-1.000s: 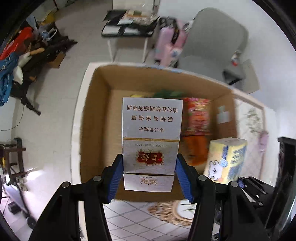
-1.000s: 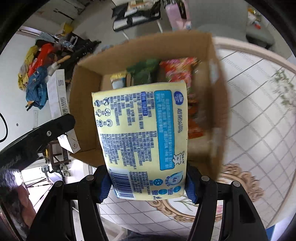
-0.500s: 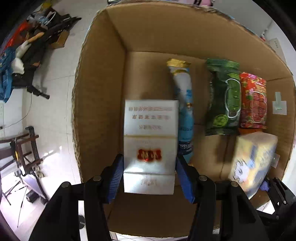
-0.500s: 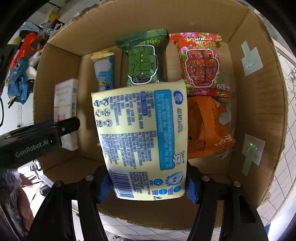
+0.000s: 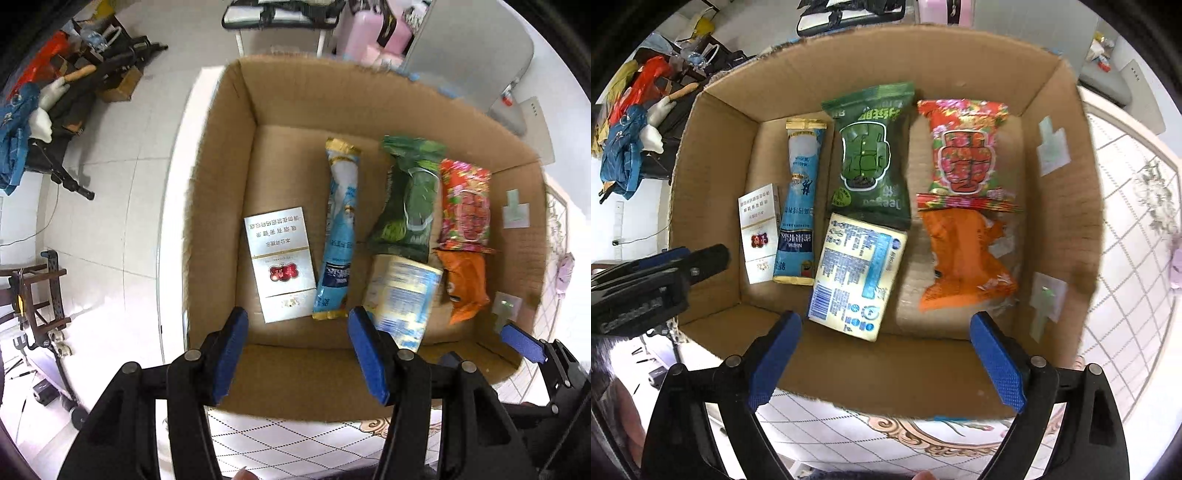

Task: Organize soft objects
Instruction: 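Withdraw both tools from the box back over the table, then reach the right tool to the lilac cloth and grasp it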

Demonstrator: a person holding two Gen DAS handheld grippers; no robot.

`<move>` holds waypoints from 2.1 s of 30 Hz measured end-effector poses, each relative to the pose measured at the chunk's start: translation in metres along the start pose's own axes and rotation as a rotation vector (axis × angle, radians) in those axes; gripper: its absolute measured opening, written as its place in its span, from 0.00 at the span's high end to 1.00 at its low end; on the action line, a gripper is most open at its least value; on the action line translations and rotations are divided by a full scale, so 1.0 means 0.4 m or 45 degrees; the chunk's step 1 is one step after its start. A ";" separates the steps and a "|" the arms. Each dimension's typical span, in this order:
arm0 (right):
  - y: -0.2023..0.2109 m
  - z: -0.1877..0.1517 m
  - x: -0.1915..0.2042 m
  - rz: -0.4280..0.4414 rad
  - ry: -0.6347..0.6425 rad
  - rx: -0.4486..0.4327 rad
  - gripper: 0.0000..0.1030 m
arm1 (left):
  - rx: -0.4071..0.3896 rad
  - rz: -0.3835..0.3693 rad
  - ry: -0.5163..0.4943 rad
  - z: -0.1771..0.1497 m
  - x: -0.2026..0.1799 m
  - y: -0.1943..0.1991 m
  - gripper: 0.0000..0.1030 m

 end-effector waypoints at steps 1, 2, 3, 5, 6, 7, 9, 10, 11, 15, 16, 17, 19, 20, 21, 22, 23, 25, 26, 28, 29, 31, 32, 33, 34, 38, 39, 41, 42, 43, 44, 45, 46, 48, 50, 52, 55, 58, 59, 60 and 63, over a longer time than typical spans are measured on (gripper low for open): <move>0.010 -0.006 -0.001 -0.004 0.002 -0.008 0.08 | -0.022 -0.015 0.008 -0.010 0.000 0.016 0.47; 0.024 -0.011 -0.006 -0.008 0.006 -0.017 0.08 | -0.046 -0.026 0.015 -0.019 0.000 0.034 0.47; 0.046 -0.020 -0.010 -0.009 0.012 -0.026 0.08 | -0.073 -0.037 0.018 -0.032 -0.004 0.055 0.47; 0.069 -0.036 -0.007 -0.015 0.023 -0.052 0.07 | -0.113 -0.052 0.031 -0.060 -0.013 0.097 0.47; 0.086 -0.047 -0.008 -0.018 0.029 -0.064 0.07 | -0.138 -0.058 0.035 -0.075 -0.018 0.118 0.46; 0.107 -0.060 -0.009 -0.019 0.032 -0.080 0.07 | -0.158 -0.064 0.041 -0.077 -0.014 0.130 0.40; 0.154 -0.092 -0.009 -0.035 0.049 -0.122 0.07 | -0.222 -0.056 0.051 -0.101 -0.015 0.170 0.33; 0.172 -0.102 -0.010 -0.039 0.050 -0.142 0.07 | -0.245 -0.049 0.053 -0.108 -0.015 0.182 0.30; 0.195 -0.116 -0.013 -0.042 0.047 -0.166 0.07 | -0.268 -0.040 0.056 -0.120 -0.015 0.199 0.27; 0.267 -0.160 -0.023 -0.053 0.038 -0.241 0.05 | -0.339 -0.017 0.049 -0.166 -0.023 0.255 0.06; 0.281 -0.169 -0.025 -0.059 0.038 -0.257 0.04 | -0.359 -0.008 0.043 -0.176 -0.026 0.268 0.05; 0.302 -0.181 -0.028 -0.062 0.038 -0.277 0.04 | -0.376 0.001 0.036 -0.186 -0.030 0.281 0.05; 0.324 -0.197 -0.031 -0.070 0.038 -0.304 0.04 | -0.407 0.002 0.024 -0.206 -0.040 0.304 0.05; 0.339 -0.209 -0.032 -0.066 0.040 -0.318 0.04 | -0.413 -0.002 0.022 -0.215 -0.045 0.312 0.05; 0.347 -0.215 -0.032 -0.063 0.043 -0.323 0.04 | -0.418 -0.006 0.021 -0.223 -0.049 0.319 0.05; 0.354 -0.221 -0.033 -0.056 0.045 -0.327 0.04 | -0.428 -0.005 0.016 -0.229 -0.055 0.327 0.05; 0.364 -0.229 -0.036 -0.047 0.044 -0.335 0.04 | -0.437 0.002 0.011 -0.234 -0.060 0.334 0.05; 0.381 -0.239 -0.040 -0.040 0.051 -0.346 0.04 | -0.449 0.009 0.010 -0.244 -0.070 0.344 0.05; 0.388 -0.241 -0.046 -0.037 0.051 -0.353 0.04 | -0.455 0.012 0.007 -0.246 -0.076 0.349 0.05; 0.400 -0.242 -0.056 -0.024 0.049 -0.361 0.04 | -0.460 0.011 0.011 -0.250 -0.089 0.355 0.05; 0.406 -0.241 -0.066 -0.017 0.042 -0.366 0.04 | -0.463 0.007 0.006 -0.251 -0.100 0.358 0.05; 0.414 -0.240 -0.086 0.008 0.028 -0.369 0.04 | -0.466 0.011 0.000 -0.249 -0.123 0.364 0.05; 0.418 -0.237 -0.105 0.019 0.019 -0.372 0.04 | -0.467 0.016 -0.005 -0.247 -0.137 0.366 0.05; 0.423 -0.234 -0.127 0.028 0.008 -0.376 0.04 | -0.467 0.018 -0.015 -0.244 -0.153 0.367 0.05; 0.424 -0.231 -0.151 0.039 -0.001 -0.377 0.04 | -0.468 0.015 -0.018 -0.238 -0.175 0.367 0.05; 0.421 -0.212 -0.295 0.021 -0.084 -0.369 0.04 | -0.447 0.057 -0.028 -0.202 -0.256 0.339 0.05; 0.421 -0.207 -0.338 -0.001 -0.112 -0.372 0.04 | -0.448 0.064 -0.031 -0.189 -0.282 0.327 0.05; 0.420 -0.197 -0.445 -0.055 -0.184 -0.372 0.04 | -0.447 0.089 -0.030 -0.168 -0.323 0.302 0.05; 0.420 -0.193 -0.488 -0.059 -0.219 -0.369 0.04 | -0.447 0.100 -0.026 -0.157 -0.339 0.290 0.05; 0.419 -0.189 -0.536 -0.056 -0.260 -0.366 0.04 | -0.443 0.113 -0.023 -0.144 -0.360 0.274 0.05; 0.415 -0.184 -0.603 -0.043 -0.326 -0.363 0.04 | -0.430 0.129 -0.013 -0.132 -0.377 0.258 0.05; 0.412 -0.180 -0.650 -0.035 -0.374 -0.361 0.04 | -0.418 0.137 -0.006 -0.121 -0.394 0.242 0.05; 0.406 -0.176 -0.714 -0.009 -0.442 -0.358 0.04 | -0.408 0.143 0.003 -0.110 -0.414 0.225 0.05; 0.394 -0.164 -0.815 0.014 -0.546 -0.366 0.04 | -0.390 0.152 0.024 -0.091 -0.447 0.198 0.05; 0.376 -0.150 -0.937 -0.006 -0.649 -0.363 0.04 | -0.369 0.165 0.039 -0.070 -0.488 0.165 0.05; 0.351 -0.131 -1.041 -0.045 -0.718 -0.341 0.04 | -0.352 0.188 0.053 -0.055 -0.517 0.141 0.05; 0.302 -0.095 -1.167 -0.049 -0.773 -0.303 0.04 | -0.323 0.204 0.064 -0.029 -0.571 0.100 0.05; 0.230 -0.040 -1.268 -0.052 -0.774 -0.229 0.04 | -0.298 0.235 0.065 -0.005 -0.618 0.063 0.05; 0.213 -0.024 -1.287 -0.071 -0.758 -0.215 0.04 | -0.291 0.247 0.063 0.003 -0.630 0.051 0.05; 0.197 -0.011 -1.304 -0.095 -0.741 -0.198 0.04 | -0.284 0.259 0.061 0.009 -0.640 0.042 0.05; 0.134 0.025 -1.338 -0.149 -0.698 -0.126 0.04 | -0.265 0.292 0.050 0.028 -0.670 0.012 0.05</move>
Point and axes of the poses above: each gripper's, at about its wrist camera, not at the fingertips, and y roughly against the way its jaws point, x to its left, z to its top, the point moved 7 cm from there along -y, roughly the way its jaws point, and after that the axes turned 2 degrees about z, right-handed, at the moved point
